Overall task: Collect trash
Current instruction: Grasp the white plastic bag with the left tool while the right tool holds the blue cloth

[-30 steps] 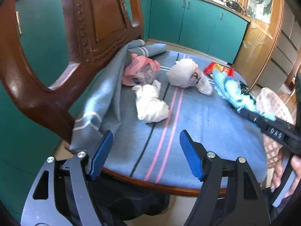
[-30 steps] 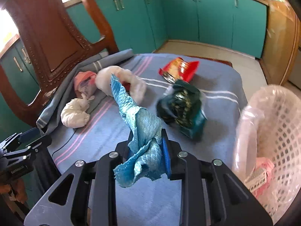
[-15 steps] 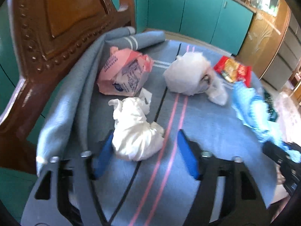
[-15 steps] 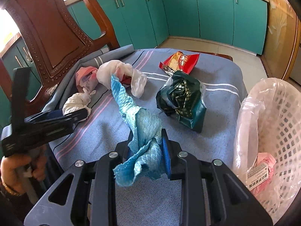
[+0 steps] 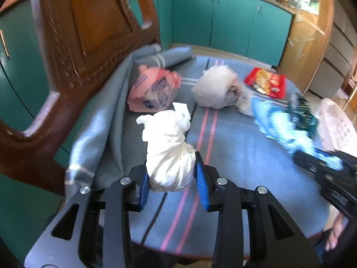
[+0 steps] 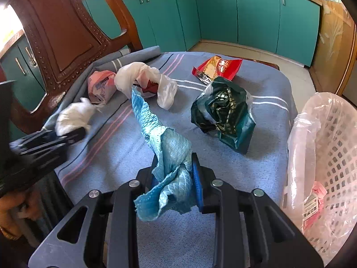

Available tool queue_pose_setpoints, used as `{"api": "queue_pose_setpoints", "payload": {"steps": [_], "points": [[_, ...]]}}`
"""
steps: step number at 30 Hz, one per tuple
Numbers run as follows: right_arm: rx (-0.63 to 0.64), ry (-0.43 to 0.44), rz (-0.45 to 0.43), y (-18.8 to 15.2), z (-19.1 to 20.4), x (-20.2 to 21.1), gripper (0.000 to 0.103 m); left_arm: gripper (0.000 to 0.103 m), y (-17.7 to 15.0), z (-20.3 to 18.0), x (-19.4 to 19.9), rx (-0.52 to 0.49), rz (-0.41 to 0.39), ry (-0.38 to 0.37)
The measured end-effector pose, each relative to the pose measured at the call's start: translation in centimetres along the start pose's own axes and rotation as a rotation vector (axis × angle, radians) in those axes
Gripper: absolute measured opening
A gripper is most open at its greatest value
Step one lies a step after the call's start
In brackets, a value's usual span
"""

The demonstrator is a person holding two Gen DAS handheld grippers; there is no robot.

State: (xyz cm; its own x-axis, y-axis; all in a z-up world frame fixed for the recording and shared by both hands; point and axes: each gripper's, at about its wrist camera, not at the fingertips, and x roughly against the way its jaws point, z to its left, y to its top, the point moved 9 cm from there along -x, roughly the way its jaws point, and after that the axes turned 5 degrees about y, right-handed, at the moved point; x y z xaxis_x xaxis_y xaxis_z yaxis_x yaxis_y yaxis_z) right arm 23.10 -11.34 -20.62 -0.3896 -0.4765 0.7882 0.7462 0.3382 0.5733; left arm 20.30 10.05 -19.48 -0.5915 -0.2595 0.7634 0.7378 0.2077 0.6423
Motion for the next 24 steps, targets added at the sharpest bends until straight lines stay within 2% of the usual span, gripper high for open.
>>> {"api": "queue_pose_setpoints", "payload": {"steps": [6, 24], "points": [[0.006, -0.035, 0.008, -0.2, -0.2, -0.4, 0.028, 0.037, -0.6, -1.0, 2.2, -0.037, -0.020, -0.032], [0.008, -0.038, 0.029, -0.2, -0.1, -1.1, 0.028, 0.037, -2.7, -2.7, 1.1, -0.067, 0.039, -0.047]]}}
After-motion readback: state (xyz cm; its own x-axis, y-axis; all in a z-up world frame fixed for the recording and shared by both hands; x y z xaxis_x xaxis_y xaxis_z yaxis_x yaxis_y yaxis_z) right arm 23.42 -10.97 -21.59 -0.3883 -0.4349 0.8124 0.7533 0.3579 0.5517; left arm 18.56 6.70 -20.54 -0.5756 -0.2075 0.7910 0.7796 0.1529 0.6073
